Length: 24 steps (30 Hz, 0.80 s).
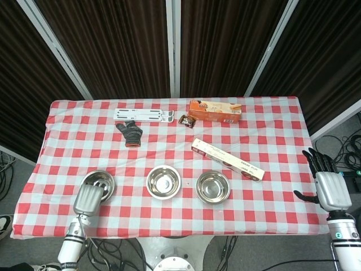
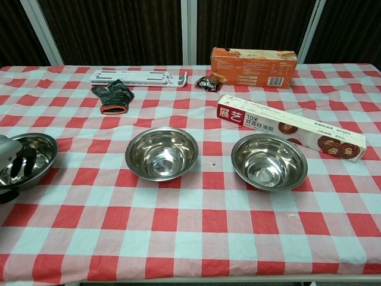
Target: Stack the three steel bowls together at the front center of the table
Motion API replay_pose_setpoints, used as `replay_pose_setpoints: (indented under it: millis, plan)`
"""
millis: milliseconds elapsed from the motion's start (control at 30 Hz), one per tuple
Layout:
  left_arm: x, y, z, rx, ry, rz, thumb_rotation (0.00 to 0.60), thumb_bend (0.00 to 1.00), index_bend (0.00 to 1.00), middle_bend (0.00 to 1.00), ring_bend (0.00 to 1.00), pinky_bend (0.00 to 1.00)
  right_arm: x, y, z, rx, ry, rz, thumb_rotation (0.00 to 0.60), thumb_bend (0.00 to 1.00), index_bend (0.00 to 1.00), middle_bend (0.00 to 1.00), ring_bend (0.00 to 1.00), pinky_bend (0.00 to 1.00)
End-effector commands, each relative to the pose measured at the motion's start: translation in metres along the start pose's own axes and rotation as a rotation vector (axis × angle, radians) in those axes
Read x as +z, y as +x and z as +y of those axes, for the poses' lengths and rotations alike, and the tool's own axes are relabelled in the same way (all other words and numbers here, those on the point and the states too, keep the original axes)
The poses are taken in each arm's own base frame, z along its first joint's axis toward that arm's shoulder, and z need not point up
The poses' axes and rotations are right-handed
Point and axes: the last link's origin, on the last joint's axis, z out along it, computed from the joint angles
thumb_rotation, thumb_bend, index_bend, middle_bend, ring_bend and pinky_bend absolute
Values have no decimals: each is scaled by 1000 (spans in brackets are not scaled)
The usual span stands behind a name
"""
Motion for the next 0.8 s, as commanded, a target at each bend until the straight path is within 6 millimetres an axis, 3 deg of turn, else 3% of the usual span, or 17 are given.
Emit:
replay_pose_setpoints:
  millis: [33, 333, 800]
  plan:
    - [2, -1, 0, 5, 5, 4, 600, 286, 594, 661, 574, 680, 0, 0, -1, 1, 2, 0, 600, 42, 0, 0, 0, 0]
    - [8, -3, 2, 19, 10, 2, 600, 358, 676, 739, 648, 745, 0, 0, 0, 0, 0, 1, 600, 42, 0, 0, 0, 0]
    - [8, 5, 7, 32, -8, 9, 600, 381, 706, 768, 678, 789, 1, -2, 3, -1, -11, -3, 600, 42, 0, 0, 0, 0]
